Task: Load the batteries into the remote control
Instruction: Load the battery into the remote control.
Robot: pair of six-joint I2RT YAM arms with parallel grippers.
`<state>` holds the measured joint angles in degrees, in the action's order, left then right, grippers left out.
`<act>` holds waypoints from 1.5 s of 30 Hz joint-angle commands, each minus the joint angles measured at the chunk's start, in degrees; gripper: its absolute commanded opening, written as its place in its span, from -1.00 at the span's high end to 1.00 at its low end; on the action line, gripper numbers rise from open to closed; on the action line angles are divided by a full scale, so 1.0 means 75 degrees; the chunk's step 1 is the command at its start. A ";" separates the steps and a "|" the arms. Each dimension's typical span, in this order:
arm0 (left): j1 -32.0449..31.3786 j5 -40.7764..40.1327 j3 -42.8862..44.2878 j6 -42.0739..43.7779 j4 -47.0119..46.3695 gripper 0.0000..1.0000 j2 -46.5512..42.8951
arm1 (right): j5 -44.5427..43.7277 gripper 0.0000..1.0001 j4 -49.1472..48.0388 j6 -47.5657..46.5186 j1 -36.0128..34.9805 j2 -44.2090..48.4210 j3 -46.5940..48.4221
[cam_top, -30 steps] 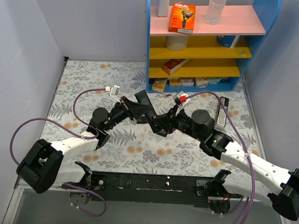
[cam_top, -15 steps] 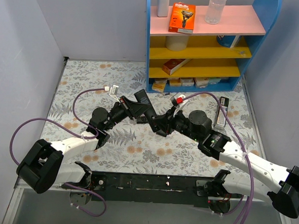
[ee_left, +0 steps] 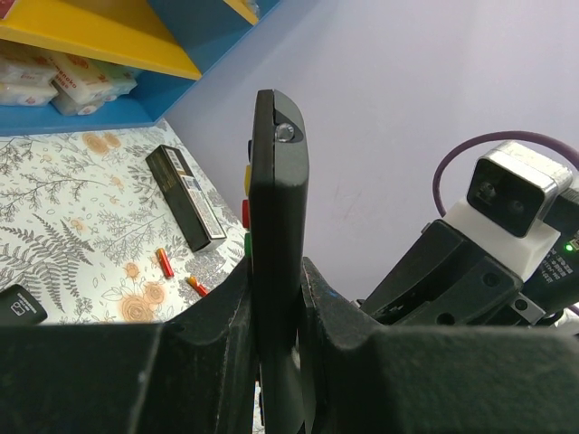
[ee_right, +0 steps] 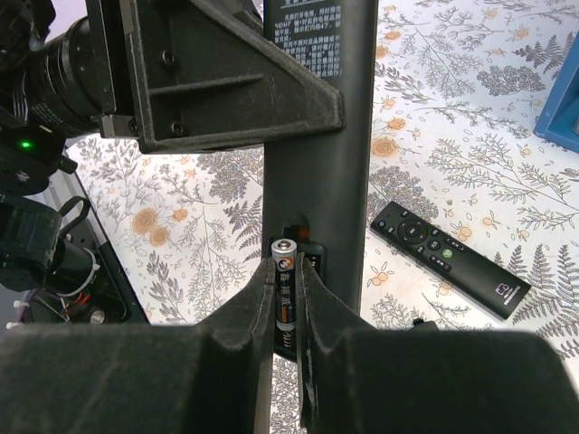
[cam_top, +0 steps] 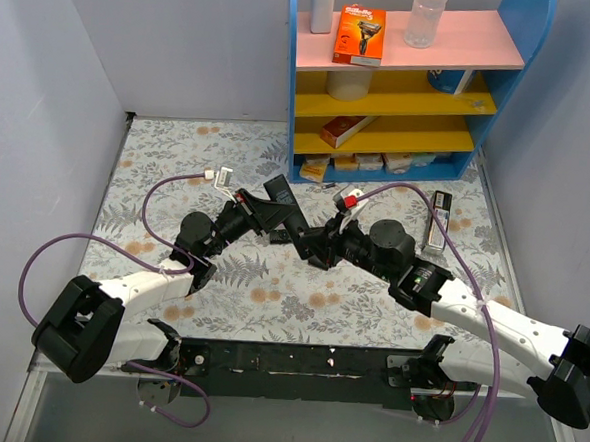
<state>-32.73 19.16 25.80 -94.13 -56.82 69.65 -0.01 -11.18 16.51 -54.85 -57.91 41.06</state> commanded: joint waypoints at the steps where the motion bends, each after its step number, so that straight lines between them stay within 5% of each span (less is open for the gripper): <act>1: -0.0030 -0.0210 0.0240 -0.0130 -0.0487 1.00 -0.0368 | 0.0025 0.89 -0.0185 -0.0034 -0.0128 -0.0060 -0.0201; 45: -0.0030 -0.0093 0.0146 -0.0036 0.0005 1.00 -0.0521 | -0.0257 0.10 0.0330 -0.0280 -0.0152 0.0174 0.0139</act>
<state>-32.73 17.96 25.82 -93.84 -54.46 68.45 -0.69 -10.81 16.25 -56.01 -57.98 40.27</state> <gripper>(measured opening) 0.166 0.430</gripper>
